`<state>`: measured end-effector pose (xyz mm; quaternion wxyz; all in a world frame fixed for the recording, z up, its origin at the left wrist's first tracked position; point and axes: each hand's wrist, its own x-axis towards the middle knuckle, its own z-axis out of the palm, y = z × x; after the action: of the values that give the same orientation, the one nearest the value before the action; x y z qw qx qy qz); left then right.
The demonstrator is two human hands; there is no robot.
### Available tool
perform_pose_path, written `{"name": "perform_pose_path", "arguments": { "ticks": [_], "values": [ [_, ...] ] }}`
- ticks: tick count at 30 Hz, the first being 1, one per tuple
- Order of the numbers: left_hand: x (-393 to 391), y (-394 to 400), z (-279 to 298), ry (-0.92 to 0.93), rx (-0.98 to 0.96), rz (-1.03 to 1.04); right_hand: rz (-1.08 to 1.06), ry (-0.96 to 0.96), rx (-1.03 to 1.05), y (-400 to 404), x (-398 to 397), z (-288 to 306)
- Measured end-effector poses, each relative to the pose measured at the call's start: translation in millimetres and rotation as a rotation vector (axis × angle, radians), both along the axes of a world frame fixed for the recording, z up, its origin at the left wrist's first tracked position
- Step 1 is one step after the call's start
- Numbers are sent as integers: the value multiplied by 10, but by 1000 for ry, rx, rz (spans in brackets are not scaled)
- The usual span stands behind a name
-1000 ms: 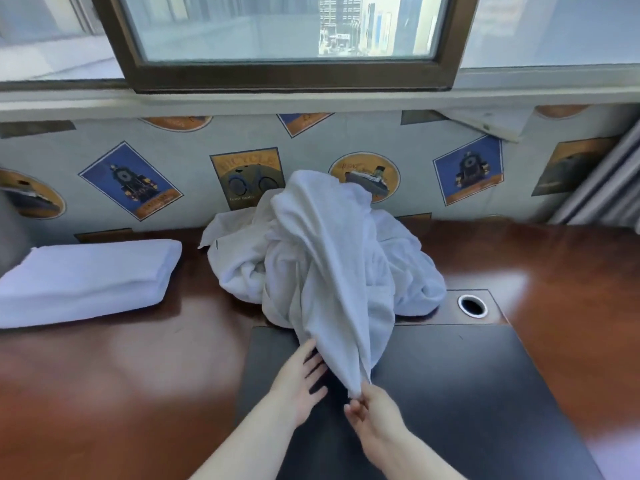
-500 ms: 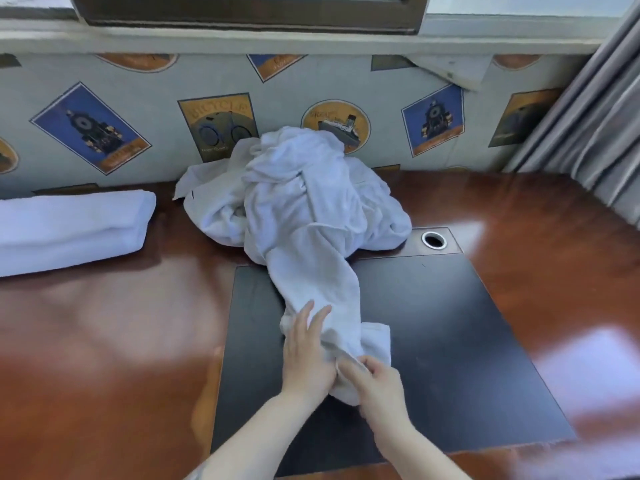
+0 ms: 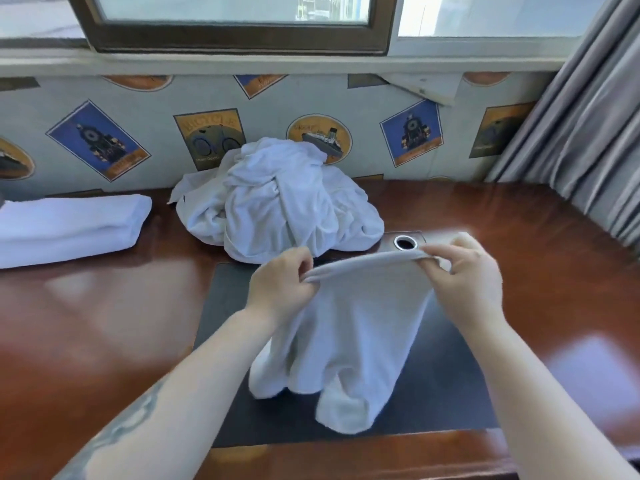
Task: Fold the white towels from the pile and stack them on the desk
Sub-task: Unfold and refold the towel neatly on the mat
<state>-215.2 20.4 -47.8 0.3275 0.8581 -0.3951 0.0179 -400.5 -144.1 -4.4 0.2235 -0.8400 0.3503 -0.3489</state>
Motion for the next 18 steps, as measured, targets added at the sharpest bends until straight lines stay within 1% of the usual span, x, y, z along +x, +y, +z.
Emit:
{"name": "perform_pose_path", "arguments": {
  "ticks": [2, 4, 6, 8, 9, 10, 11, 12, 13, 14, 15, 16, 18],
  "values": [
    [-73, -39, 49, -67, -93, 137, -49, -155, 99, -23, -46, 32],
    [-96, -13, 7, -43, -186, 281, 17, -304, 338, -14, -82, 26],
    [-118, 38, -107, 63, -272, 414, 80, -426, 618, -2, -122, -24],
    [-177, 68, -241, 243, -366, 547, 92, -516, 802, 20, -163, -128],
    [-233, 67, -323, 374, -423, 640, 89, -568, 865, 37, -179, -186],
    [-283, 49, -407, 578, -516, 763, 81, -617, 922, 53, -191, -246],
    [-340, 20, -461, 871, -664, 912, 65, -658, 982, 68, -192, -308],
    [-425, -2, -480, 1234, -850, 1028, 39, -682, 1045, 91, -188, -374],
    [-516, -20, -513, 1583, -1015, 1053, 7, -693, 1111, 126, -184, -444],
    [-607, -50, -565, 1825, -1120, 1015, -28, -686, 1163, 167, -178, -522],
    [-702, -98, -623, 1973, -1126, 919, -52, -664, 1194, 218, -174, -610],
    [-806, -145, -666, 2027, -1102, 787, -60, -639, 1206, 278, -176, -693],
    [-944, -207, -739, 1994, -1120, 594, -74, -615, 1221, 388, -198, -818]
  ]
}}
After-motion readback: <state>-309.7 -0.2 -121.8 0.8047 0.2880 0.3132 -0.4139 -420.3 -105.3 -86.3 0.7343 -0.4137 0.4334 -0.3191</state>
